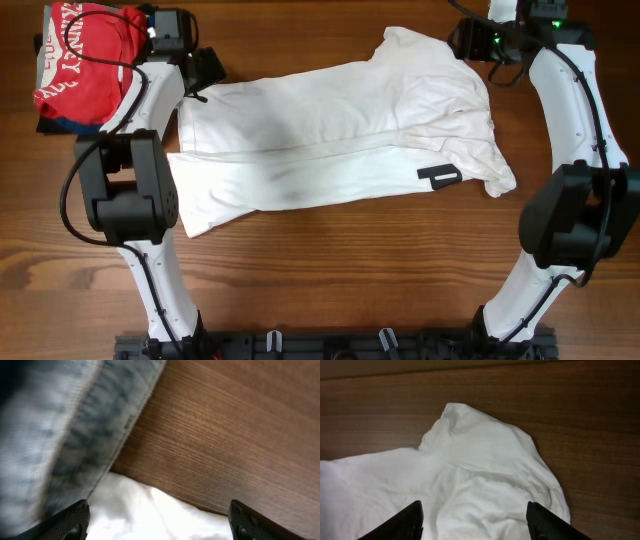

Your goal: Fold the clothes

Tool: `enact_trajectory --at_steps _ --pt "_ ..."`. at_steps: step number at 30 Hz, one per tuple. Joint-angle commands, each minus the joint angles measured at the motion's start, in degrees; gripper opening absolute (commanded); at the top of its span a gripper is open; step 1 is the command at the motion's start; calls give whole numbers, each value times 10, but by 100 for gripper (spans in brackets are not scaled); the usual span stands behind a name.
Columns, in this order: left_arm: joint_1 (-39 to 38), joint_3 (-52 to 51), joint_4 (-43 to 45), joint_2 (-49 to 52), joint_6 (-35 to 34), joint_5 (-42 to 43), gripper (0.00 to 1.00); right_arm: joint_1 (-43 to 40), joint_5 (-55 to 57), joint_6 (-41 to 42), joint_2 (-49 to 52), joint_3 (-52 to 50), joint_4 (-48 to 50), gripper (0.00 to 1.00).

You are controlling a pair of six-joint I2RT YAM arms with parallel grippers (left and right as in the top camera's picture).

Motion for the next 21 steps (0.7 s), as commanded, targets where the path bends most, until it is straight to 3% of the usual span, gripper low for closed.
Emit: enact_trajectory --at_steps 1,7,12,16,18,21 --pt "0 7 4 41 35 19 89 1 6 4 8 6 1 66" --pt "0 7 -1 62 35 17 91 1 6 4 8 6 2 66" --pt "0 7 -21 62 34 2 80 1 6 4 8 6 2 66" --pt "0 7 -41 62 34 2 60 1 5 4 8 6 4 66" --pt "0 7 -48 62 31 3 40 1 5 5 8 6 5 66" --pt "0 7 -63 62 30 3 23 1 5 5 8 6 5 66"
